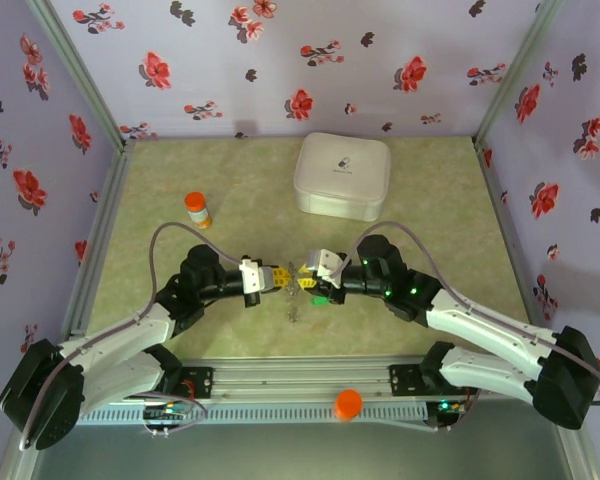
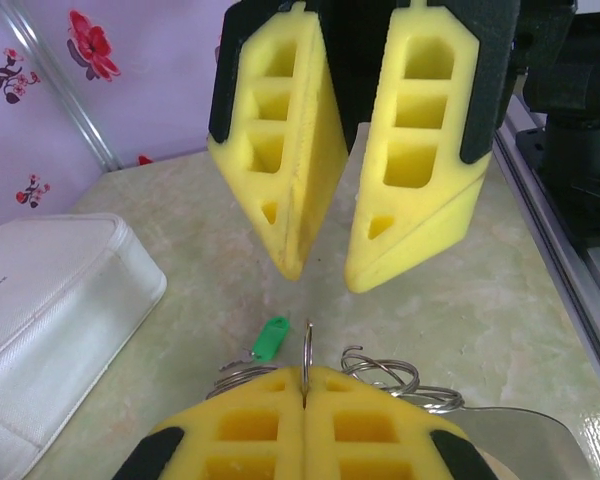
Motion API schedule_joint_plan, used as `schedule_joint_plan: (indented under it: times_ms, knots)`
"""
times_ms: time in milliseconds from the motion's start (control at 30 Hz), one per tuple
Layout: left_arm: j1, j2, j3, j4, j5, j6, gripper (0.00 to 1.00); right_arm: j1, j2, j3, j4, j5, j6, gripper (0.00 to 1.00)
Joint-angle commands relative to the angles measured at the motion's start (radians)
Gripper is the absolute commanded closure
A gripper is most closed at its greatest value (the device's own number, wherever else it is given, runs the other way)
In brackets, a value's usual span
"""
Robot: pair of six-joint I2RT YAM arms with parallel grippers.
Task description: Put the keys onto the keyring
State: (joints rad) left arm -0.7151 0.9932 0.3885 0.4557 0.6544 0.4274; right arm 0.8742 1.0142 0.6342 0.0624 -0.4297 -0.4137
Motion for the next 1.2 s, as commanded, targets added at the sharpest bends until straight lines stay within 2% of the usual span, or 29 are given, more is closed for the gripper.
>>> schedule_joint_plan:
  times_ms: [0,133,400,533,733,1167]
  knots:
    - [0.001,-0.019,-0.007,0.068,-0.002,-0.015,1.00,0.003,0.022,0.013,0.023,0.014,0.017,0.76]
    - [-0.003,-0.027,-0.017,0.071,-0.021,0.056,1.00,0.009,0.026,0.016,0.008,0.076,0.012,0.76]
    - [-0.069,-0.048,-0.042,0.087,-0.201,0.338,1.00,0.017,-0.018,-0.022,-0.010,0.167,0.032,0.73]
    - [-0.095,-0.054,-0.046,0.105,-0.269,0.427,1.00,0.019,-0.051,-0.043,-0.023,0.237,0.055,0.73]
    - [-0.101,-0.059,-0.050,0.117,-0.290,0.452,1.00,0.023,-0.091,-0.068,-0.038,0.233,0.067,0.72]
    - [-0.103,-0.073,-0.054,0.096,-0.292,0.380,1.00,0.033,-0.082,-0.060,-0.042,0.247,0.062,0.72]
